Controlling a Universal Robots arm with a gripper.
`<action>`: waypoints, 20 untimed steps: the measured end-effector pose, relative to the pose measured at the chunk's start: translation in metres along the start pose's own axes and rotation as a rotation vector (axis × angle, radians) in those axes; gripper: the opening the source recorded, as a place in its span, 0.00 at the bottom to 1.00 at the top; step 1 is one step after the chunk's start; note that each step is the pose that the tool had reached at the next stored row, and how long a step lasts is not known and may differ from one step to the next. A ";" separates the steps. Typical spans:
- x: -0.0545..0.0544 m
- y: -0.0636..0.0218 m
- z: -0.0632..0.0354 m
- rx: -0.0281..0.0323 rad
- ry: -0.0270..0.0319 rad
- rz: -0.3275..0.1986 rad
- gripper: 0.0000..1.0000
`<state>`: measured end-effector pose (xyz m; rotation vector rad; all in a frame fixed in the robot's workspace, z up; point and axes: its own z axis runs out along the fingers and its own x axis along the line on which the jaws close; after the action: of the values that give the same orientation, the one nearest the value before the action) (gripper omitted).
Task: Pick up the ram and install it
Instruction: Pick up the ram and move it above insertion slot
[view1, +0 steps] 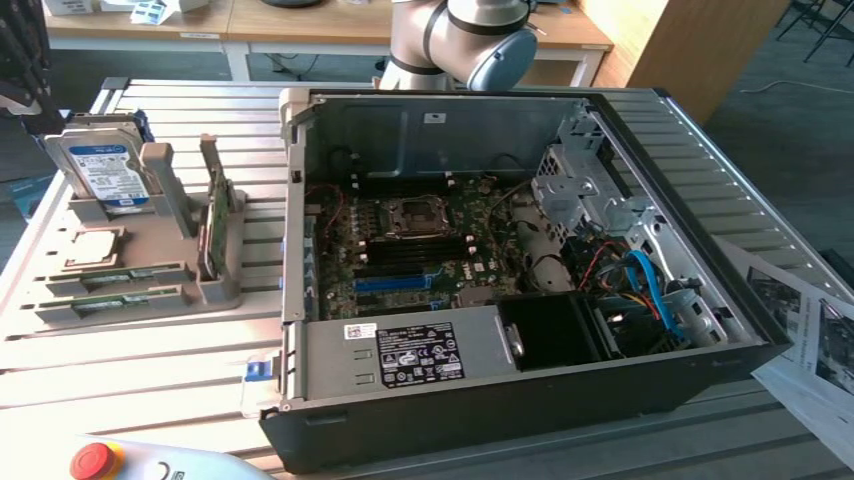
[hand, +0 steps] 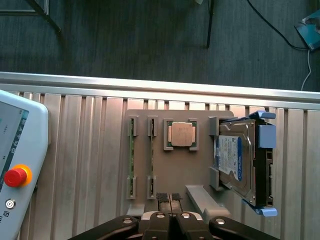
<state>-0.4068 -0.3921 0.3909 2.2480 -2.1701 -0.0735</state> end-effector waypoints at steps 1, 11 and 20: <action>0.000 0.0000 0.0000 0.0000 0.0000 0.000 0.10; 0.003 0.0005 0.0000 0.0000 -0.0001 0.000 0.10; 0.010 0.0009 -0.0002 0.0000 0.0000 0.000 0.10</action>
<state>-0.4074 -0.4021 0.3909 2.2481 -2.1701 -0.0736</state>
